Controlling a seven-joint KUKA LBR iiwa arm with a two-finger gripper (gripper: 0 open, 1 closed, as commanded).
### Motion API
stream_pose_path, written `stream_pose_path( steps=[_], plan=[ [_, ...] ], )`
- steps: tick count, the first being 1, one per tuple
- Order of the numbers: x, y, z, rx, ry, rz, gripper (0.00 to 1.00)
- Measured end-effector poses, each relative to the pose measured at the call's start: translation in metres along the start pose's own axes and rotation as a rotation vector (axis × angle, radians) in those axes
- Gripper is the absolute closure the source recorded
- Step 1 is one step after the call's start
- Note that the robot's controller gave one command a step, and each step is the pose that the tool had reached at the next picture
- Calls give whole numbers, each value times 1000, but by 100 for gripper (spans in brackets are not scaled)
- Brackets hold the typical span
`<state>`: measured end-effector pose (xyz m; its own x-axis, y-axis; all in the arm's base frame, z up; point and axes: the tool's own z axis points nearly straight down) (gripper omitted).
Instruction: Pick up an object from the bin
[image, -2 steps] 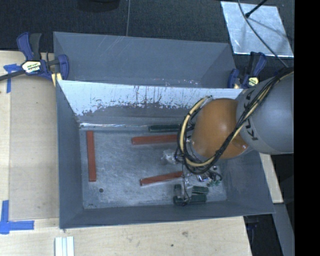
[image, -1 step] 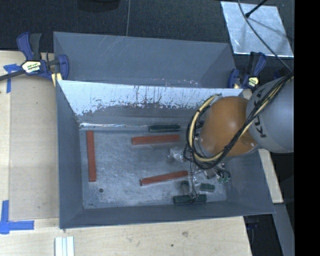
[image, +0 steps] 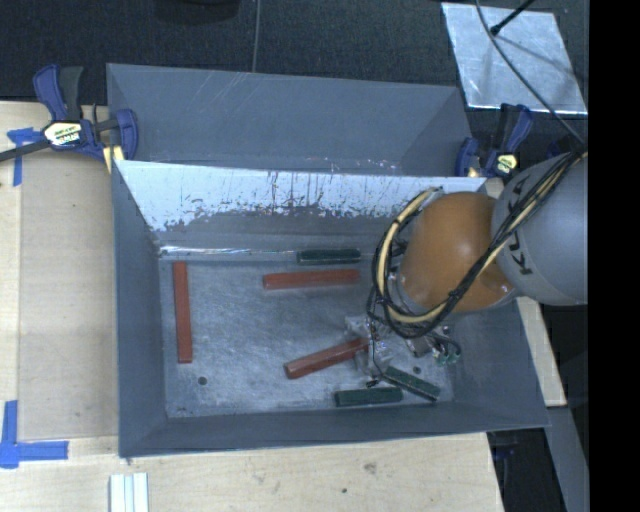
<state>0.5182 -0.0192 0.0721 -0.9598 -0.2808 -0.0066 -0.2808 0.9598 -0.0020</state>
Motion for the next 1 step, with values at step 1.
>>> stream_pose_path(
  steps=[1],
  plan=[
    [23, -62, -209, 5, -4, -174, 100]
  ],
)
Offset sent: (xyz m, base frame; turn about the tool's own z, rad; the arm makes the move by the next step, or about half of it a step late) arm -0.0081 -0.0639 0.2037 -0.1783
